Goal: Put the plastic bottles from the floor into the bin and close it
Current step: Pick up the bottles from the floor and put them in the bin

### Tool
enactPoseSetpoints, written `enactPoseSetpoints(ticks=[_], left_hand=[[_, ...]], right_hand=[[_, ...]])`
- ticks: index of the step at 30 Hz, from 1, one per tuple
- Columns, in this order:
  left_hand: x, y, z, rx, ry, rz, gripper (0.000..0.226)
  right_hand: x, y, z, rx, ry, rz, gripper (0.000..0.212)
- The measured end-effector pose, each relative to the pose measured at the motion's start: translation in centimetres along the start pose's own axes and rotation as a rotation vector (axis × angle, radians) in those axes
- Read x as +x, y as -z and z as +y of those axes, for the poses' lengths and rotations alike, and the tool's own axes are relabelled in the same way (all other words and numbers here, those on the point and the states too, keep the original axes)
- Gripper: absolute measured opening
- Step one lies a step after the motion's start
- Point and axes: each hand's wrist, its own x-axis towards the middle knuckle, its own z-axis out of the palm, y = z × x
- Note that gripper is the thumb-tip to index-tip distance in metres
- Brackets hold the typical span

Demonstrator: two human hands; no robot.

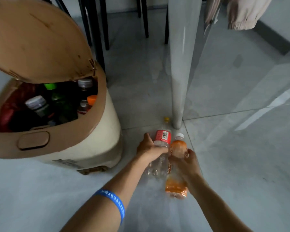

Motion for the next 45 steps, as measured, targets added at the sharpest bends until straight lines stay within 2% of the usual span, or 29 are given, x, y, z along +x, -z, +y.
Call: enactPoseSetpoints(ticks=[2, 4, 6, 10, 13, 16, 20, 24, 27, 28, 31, 33, 35, 38, 40, 42, 45], left_hand=[[-1.8, 1.3, 0.2, -0.054, -0.065, -0.076, 0.069], [-3.9, 2.1, 0.5, -0.095, -0.142, -0.140, 0.041], [-6.1, 3.5, 1.1, -0.168, -0.216, -0.160, 0.033], [-10.7, 9.5, 4.0, -0.308, -0.390, -0.176, 0.029], [-14.0, 17.2, 7.7, -0.293, -0.533, -0.160, 0.019], [-17.2, 25.3, 9.8, -0.166, -0.658, -0.123, 0.042], [-18.9, 33.3, 8.2, -0.207, -0.769, -0.091, 0.048], [-16.7, 37.7, 3.6, -0.316, -0.744, 0.107, 0.071], [-14.3, 38.8, 0.2, -0.278, -0.649, 0.151, 0.079], [-13.5, 38.9, -0.7, -0.290, -0.620, 0.141, 0.076], [-12.2, 38.9, -2.0, -0.275, -0.577, 0.170, 0.047], [-11.8, 38.7, -2.2, -0.122, -0.563, 0.196, 0.046], [-11.6, 38.3, -2.1, -0.028, -0.560, 0.173, 0.059], [-11.7, 38.2, -1.3, 0.079, -0.579, 0.145, 0.073], [-11.5, 38.3, -0.7, 0.245, -0.544, 0.157, 0.064], [-11.3, 37.6, -0.8, 0.522, -0.433, 0.139, 0.050], [-10.4, 35.1, -2.2, 0.829, -0.304, 0.041, 0.024]], right_hand=[[-1.2, 0.5, -1.6, 0.134, 0.086, -0.013, 0.066], [-2.4, 1.4, -3.6, 0.169, 0.214, -0.030, 0.067], [-4.1, 2.2, -5.9, 0.205, 0.320, -0.026, 0.061], [-8.1, 2.3, -11.4, 0.321, 0.524, -0.054, 0.030], [-12.3, 0.6, -16.8, 0.448, 0.671, -0.120, 0.035], [-15.9, -1.5, -22.3, 0.545, 0.785, -0.118, 0.044], [-18.7, -3.4, -28.0, 0.582, 0.902, -0.049, 0.054], [-20.0, -6.2, -30.2, 0.411, 1.064, -0.078, 0.067], [-19.4, -8.5, -29.8, 0.221, 1.040, -0.191, 0.068], [-19.0, -9.2, -29.7, 0.141, 0.998, -0.211, 0.064], [-17.6, -10.9, -29.4, -0.133, 0.888, -0.167, 0.043], [-16.7, -11.5, -29.0, -0.252, 0.817, -0.185, 0.040], [-16.2, -12.1, -28.5, -0.347, 0.814, -0.216, 0.047], [-16.0, -12.8, -28.0, -0.420, 0.961, -0.157, 0.063], [-16.0, -13.2, -27.9, -0.462, 1.114, -0.158, 0.062], [-15.9, -13.7, -28.1, -0.589, 1.229, -0.195, 0.060], [-15.3, -14.7, -28.1, -0.890, 1.184, -0.218, 0.055]])
